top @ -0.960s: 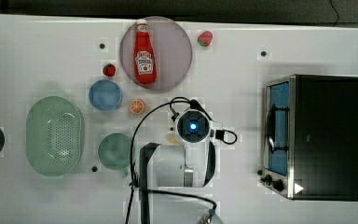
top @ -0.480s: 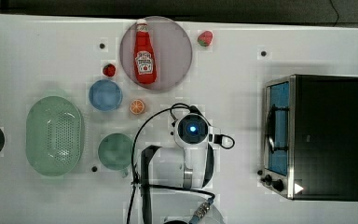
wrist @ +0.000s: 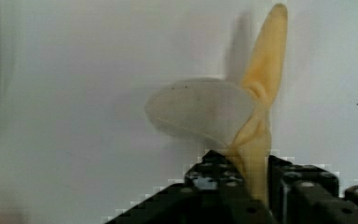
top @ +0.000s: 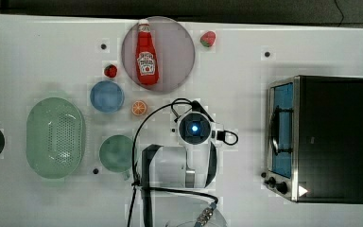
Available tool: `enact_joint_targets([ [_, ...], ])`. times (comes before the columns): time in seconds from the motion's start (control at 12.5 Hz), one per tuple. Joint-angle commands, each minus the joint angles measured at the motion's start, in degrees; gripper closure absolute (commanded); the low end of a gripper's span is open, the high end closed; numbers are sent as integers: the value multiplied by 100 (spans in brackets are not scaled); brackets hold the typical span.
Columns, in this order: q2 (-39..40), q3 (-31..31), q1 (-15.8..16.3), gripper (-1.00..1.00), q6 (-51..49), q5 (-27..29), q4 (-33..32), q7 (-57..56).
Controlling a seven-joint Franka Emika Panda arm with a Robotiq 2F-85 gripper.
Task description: Pick banana from table and place on oven.
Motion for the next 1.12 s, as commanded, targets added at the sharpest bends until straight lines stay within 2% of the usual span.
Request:
enact_joint_targets([
  [0.08,-729,-30,8,62,-128,107,-60,64],
  [0.32,-1881,-16,11,62,-1518,107,237,64],
  [0.64,-3102,-10,14,62,-4191,107,1466,64],
  [0.88,-3289,-102,-1,62,-5355,107,2450,64],
  [1.12,-3092,-508,-67,62,-5554,96,2896,34],
])
